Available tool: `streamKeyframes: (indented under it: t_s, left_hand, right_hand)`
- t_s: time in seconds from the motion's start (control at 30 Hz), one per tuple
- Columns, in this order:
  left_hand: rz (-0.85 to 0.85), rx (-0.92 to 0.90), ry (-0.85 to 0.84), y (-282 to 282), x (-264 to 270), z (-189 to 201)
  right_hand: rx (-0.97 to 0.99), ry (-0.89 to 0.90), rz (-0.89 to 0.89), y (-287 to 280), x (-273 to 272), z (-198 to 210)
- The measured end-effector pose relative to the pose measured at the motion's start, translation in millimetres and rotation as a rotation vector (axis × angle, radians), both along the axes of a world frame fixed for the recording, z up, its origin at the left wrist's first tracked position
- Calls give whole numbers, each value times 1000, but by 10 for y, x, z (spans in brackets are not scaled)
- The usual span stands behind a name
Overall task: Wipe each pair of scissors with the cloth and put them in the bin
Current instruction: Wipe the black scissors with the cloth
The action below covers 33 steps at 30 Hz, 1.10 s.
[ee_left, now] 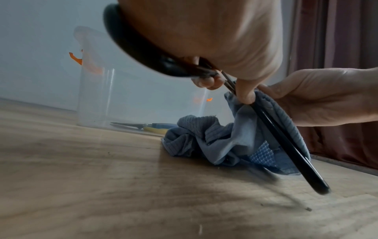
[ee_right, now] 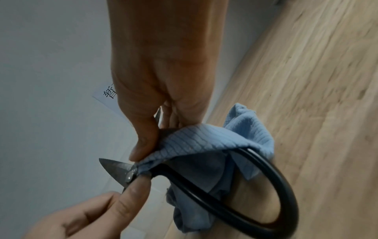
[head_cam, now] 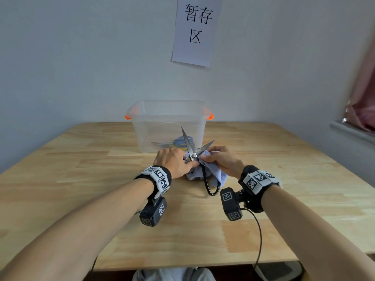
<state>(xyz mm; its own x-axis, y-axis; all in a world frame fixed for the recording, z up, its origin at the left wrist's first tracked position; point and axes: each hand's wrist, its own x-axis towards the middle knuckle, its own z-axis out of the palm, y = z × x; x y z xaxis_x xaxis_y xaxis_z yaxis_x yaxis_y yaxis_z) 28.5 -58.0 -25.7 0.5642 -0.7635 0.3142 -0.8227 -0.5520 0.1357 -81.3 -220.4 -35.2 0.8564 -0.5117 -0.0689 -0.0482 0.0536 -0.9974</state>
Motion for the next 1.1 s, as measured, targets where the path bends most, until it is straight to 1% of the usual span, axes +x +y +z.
streamKeyframes:
  t_s: [0.07,0.1,0.23,0.3,0.37,0.43,0.5,0.53,0.57,0.67,0.7,0.8,0.83,0.9,1.03,1.1]
  left_hand:
    - [4,2,-6,-3,6,-6]
    - [3,8,-13,-7,7,-11]
    - [-9,11,-5,-52,18,-63]
    - [-8,10,-9,-75,24,-92]
    - [-2,4,-14,-77,36,-108]
    - [1,-13,-9,-73,56,-121]
    - [3,-11,-6,-69,66,-133]
    - [2,-5,-6,-66,61,-132]
    - [2,1,-4,-67,61,-130]
    - [-7,4,5,-64,44,-94]
    - [-10,6,8,-55,39,-75]
    - [-13,6,13,-28,17,-29]
    - [-11,4,9,-24,15,-25]
    - [-11,1,-6,-36,10,-36]
    - [-8,4,-26,-90,21,-90]
    - [0,2,-39,-107,30,-102]
  right_hand:
    - [47,-30,1,-8,9,-35]
    - [40,-35,3,-14,22,-58]
    - [-149,-66,-117,25,46,-144]
    - [-207,-74,-154,50,42,-184]
    - [-334,-22,-161,72,33,-214]
    - [-489,72,-124,79,21,-243]
    - [-541,125,-94,101,-1,-229]
    - [-518,128,-83,119,-12,-206]
    - [-438,117,-61,126,-23,-185]
    - [-84,17,85,137,-88,-105]
    - [-9,-7,139,121,-115,-92]
    - [112,-47,262,77,-180,-105]
    - [132,-61,258,64,-183,-128]
    - [129,-89,170,58,-175,-157]
    - [-2,-80,-41,125,-121,-182]
    - [-45,-78,-115,158,-91,-186]
